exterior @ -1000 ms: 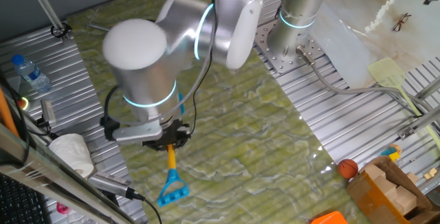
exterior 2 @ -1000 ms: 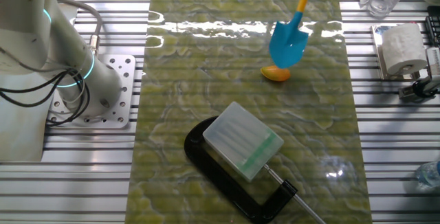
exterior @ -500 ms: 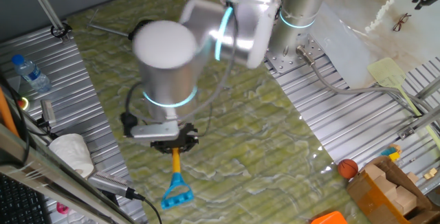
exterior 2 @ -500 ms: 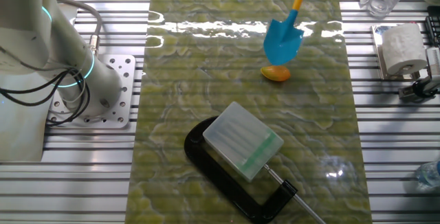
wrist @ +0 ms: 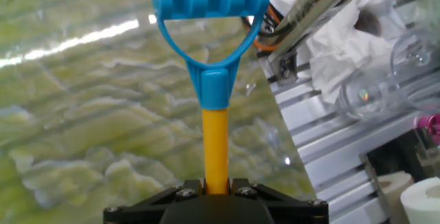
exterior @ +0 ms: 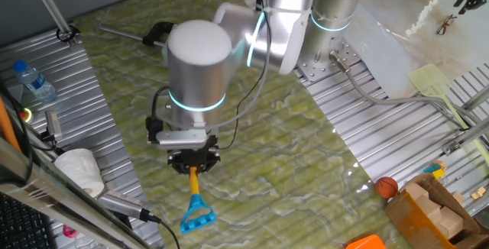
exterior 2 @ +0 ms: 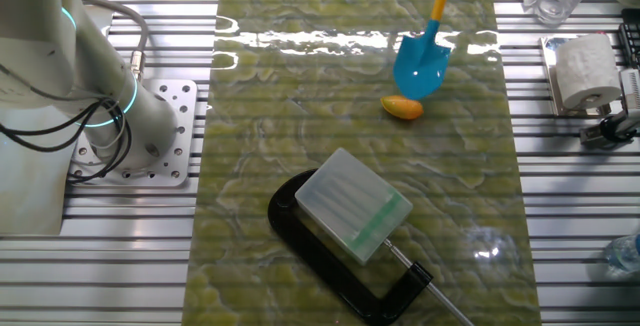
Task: Use a shovel to scoop up an object
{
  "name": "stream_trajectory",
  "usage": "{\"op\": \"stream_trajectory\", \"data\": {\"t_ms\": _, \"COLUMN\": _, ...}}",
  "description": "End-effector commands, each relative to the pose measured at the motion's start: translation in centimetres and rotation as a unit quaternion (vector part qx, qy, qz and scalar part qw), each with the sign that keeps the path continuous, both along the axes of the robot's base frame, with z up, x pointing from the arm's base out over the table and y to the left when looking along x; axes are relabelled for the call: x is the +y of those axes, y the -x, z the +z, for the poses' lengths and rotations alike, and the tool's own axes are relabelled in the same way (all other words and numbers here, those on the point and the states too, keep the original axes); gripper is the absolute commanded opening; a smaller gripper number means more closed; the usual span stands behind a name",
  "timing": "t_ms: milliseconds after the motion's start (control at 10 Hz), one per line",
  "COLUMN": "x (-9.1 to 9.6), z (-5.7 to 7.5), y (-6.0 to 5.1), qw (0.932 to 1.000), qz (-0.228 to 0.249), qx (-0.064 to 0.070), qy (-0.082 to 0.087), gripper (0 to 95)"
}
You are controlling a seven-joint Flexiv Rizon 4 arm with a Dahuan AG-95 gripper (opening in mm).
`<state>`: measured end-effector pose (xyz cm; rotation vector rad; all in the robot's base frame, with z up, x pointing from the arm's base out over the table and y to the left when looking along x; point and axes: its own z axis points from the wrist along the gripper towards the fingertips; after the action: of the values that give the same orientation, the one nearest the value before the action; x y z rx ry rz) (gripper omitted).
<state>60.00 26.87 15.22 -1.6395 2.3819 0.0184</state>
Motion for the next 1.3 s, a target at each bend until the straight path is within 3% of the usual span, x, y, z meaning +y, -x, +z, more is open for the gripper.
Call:
{"op": "stream_trajectory", "data": {"t_ms": 100, "x": 1.3, "z": 0.6, "y": -0.7, "qw": 0.9996, "qz": -0.015, "qx": 0.020, "qy": 0.011, "gripper": 0.0}}
{"op": "stream_trajectory", "data": {"t_ms": 700, "x": 1.3, "z": 0.2, "y": -0.9, "qw": 0.9990, "qz": -0.019, "qx": 0.020, "qy": 0.036, "gripper": 0.0}}
{"op": "stream_trajectory", "data": {"t_ms": 900, "x": 1.1, "z": -0.6, "y": -1.3, "qw": 0.9992, "qz": -0.006, "qx": 0.009, "qy": 0.039, "gripper": 0.0}}
{"op": "stream_trajectory", "data": {"t_ms": 1300, "x": 0.7, "z": -1.5, "y": -1.5, "qw": 0.9996, "qz": -0.011, "qx": 0.007, "qy": 0.023, "gripper": 0.0}}
